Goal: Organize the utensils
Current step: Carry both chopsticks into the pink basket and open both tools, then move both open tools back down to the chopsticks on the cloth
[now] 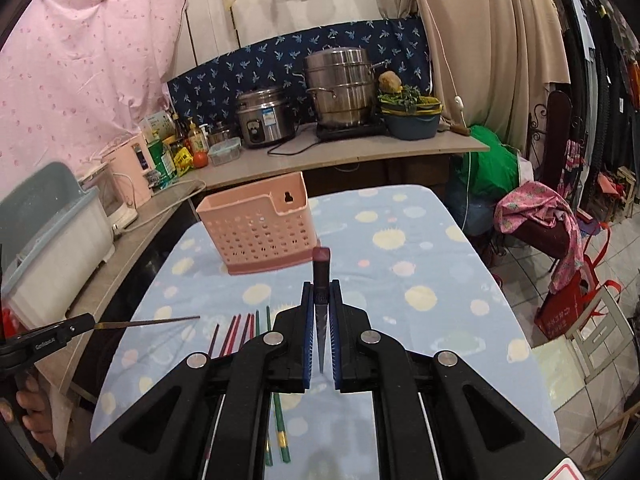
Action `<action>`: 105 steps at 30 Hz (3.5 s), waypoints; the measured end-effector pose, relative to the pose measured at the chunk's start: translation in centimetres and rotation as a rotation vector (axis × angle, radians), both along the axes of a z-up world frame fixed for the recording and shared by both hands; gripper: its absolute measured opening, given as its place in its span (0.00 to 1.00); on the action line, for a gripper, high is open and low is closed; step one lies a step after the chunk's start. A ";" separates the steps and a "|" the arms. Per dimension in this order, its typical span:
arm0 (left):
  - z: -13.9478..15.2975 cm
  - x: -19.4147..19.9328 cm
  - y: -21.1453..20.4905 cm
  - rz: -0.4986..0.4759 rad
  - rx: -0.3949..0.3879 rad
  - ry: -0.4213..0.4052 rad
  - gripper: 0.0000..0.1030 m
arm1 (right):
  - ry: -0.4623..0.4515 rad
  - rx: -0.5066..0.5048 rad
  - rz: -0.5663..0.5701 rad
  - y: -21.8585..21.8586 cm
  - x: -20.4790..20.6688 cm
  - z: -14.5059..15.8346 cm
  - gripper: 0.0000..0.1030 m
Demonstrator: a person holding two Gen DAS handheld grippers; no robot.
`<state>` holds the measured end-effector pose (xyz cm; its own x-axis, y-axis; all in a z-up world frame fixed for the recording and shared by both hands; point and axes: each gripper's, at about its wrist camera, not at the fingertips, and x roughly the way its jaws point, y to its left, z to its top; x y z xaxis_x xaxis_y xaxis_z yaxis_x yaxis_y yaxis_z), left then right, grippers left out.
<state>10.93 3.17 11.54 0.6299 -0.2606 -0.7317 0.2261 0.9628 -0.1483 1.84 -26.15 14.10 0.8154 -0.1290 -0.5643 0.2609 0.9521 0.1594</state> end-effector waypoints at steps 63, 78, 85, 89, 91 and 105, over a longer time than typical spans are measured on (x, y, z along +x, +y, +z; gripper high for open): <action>8.1 20.1 -7.9 0.070 -0.102 -0.298 0.50 | -0.168 0.040 0.029 -4.0 22.1 2.9 0.40; 7.2 11.0 -4.5 0.044 -0.076 -0.197 0.60 | -0.114 0.096 0.062 -2.2 11.6 2.4 0.40; 3.5 6.2 -3.1 0.050 -0.057 -0.117 0.60 | -0.047 0.082 0.051 -0.7 5.8 -0.6 0.40; 0.8 3.9 -2.5 0.042 -0.039 -0.055 0.60 | 0.006 0.067 0.056 0.1 3.1 -2.8 0.40; -0.6 2.9 -2.3 0.043 -0.037 -0.019 0.60 | 0.036 0.066 0.059 0.5 1.9 -4.0 0.40; -8.4 -4.5 -0.5 0.029 0.060 0.114 0.60 | 0.227 0.070 0.098 3.7 -3.3 -12.4 0.40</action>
<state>6.45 2.70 3.13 0.5487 -0.1973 -0.8124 0.1827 0.9766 -0.1138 -1.46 -22.42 1.68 0.6736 -0.0100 -0.7390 0.2050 0.9632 0.1739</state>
